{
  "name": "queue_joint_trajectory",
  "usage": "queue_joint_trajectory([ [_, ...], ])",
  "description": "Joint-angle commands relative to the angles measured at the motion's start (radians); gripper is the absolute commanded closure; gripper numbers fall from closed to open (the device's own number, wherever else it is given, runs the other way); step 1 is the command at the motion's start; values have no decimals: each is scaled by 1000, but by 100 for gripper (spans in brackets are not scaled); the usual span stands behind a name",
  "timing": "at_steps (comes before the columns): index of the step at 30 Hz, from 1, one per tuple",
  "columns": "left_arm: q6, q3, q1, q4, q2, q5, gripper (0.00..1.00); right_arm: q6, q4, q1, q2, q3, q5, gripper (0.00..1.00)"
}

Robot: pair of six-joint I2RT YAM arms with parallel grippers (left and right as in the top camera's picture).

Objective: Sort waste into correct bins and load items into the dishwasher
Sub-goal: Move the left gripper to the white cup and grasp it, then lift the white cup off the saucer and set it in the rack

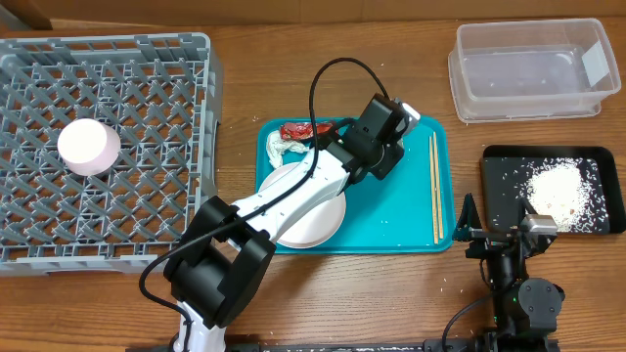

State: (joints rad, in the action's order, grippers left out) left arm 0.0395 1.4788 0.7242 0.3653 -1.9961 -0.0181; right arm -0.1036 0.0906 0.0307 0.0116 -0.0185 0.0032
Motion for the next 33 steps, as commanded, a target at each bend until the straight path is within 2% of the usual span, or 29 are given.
queue_joint_trajectory([
  [1, -122, 58, -4, -15, 64, 11, 96, 7, -6, -3, -9, 11, -4, 0],
  [5, -246, 154, -19, 3, 153, 11, 96, 7, -6, -3, -9, 11, -4, 0],
  [9, -273, 210, -71, 45, 253, 11, 96, 7, -6, -3, -9, 11, -4, 0],
  [13, -373, 213, -255, 163, 347, 56, 96, 7, -6, -3, -9, 11, -4, 0],
  [16, -415, 213, -436, 237, 362, 254, 96, 7, -6, -3, -9, 11, -4, 0],
  [20, -414, 212, -708, 258, 336, 665, 96, 7, -6, -3, -9, 11, -4, 0],
  [22, -414, 212, -827, 255, 308, 818, 96, 7, -6, -3, -9, 11, -4, 0],
  [28, -390, 212, -1106, 243, 179, 1021, 96, 7, -6, -3, -9, 11, -4, 0],
  [33, -373, 212, -1243, 87, 28, 1297, 96, 7, -6, -3, -9, 11, -4, 0],
])
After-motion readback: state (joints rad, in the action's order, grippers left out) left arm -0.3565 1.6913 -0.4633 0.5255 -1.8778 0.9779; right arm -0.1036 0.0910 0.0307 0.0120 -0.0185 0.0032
